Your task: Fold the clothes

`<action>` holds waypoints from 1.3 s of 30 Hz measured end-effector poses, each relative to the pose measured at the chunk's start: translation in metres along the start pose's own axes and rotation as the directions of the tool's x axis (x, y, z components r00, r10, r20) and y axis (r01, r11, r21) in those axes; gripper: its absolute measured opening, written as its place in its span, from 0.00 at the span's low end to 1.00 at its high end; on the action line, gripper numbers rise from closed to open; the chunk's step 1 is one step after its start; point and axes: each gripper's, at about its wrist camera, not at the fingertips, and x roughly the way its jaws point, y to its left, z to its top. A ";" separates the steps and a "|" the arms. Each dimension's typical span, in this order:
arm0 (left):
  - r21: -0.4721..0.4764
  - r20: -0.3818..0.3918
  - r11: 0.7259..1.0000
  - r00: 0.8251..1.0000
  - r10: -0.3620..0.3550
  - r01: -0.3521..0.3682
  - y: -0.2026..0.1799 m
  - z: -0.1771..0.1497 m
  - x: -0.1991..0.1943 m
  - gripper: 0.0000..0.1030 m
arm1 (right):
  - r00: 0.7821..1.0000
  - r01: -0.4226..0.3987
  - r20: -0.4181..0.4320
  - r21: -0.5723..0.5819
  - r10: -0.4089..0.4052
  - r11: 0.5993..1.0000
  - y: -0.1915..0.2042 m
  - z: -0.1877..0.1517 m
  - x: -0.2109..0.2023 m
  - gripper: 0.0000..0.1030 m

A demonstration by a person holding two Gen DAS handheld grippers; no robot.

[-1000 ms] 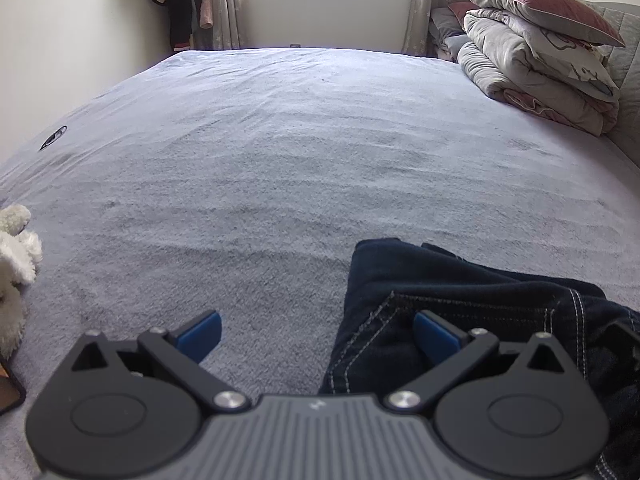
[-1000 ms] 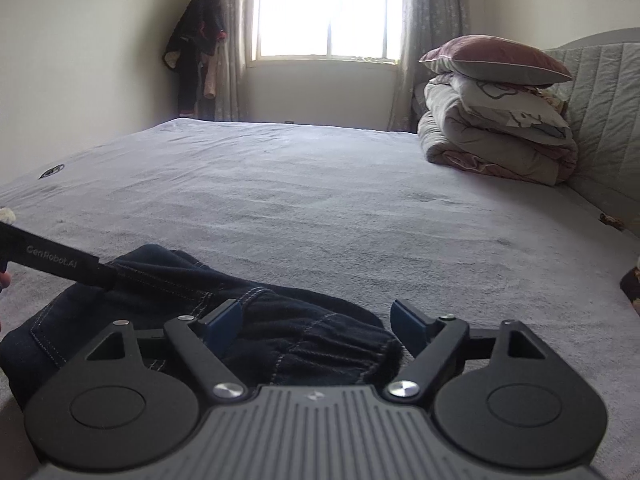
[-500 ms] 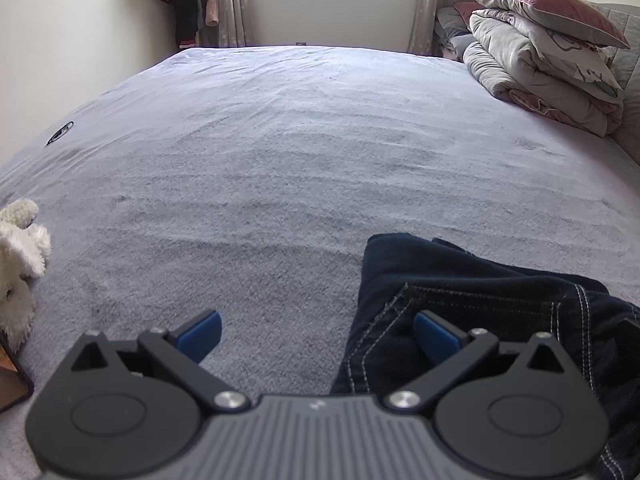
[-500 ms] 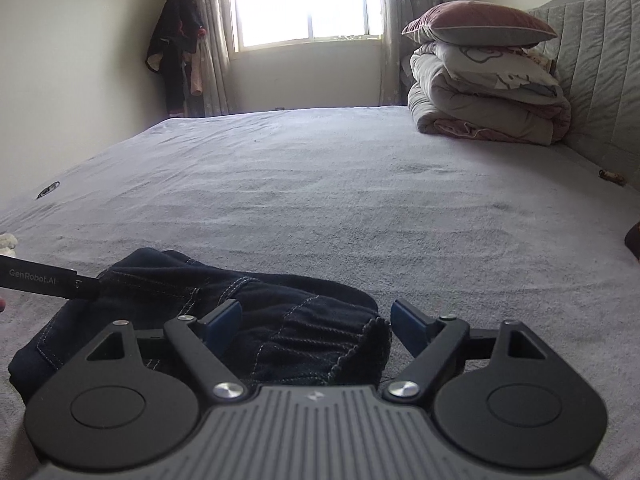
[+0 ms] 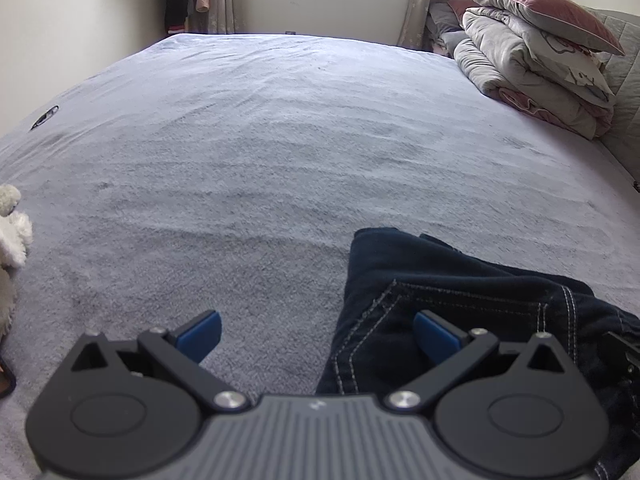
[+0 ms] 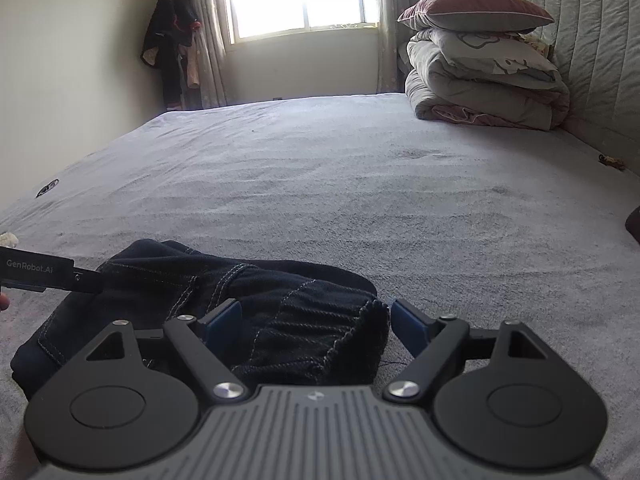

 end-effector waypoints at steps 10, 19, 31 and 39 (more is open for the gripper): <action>-0.013 -0.015 1.000 1.000 -0.013 0.012 0.006 0.000 0.003 1.00 | 1.000 -0.014 -0.013 0.009 0.014 1.000 -0.002 0.000 0.002 0.82; -0.014 -0.021 1.000 1.000 -0.017 0.017 0.006 0.002 0.004 1.00 | 1.000 -0.016 -0.018 0.007 0.016 1.000 -0.003 -0.001 0.003 0.83; -0.033 -0.056 0.995 0.994 -0.093 0.091 0.013 0.006 0.010 1.00 | 0.999 -0.027 -0.036 0.020 0.027 0.999 -0.004 0.000 0.005 0.85; -0.267 -0.221 0.873 0.856 -0.468 0.409 0.064 0.017 0.054 1.00 | 0.975 -0.109 -0.159 0.276 0.157 0.955 -0.038 -0.001 0.016 0.85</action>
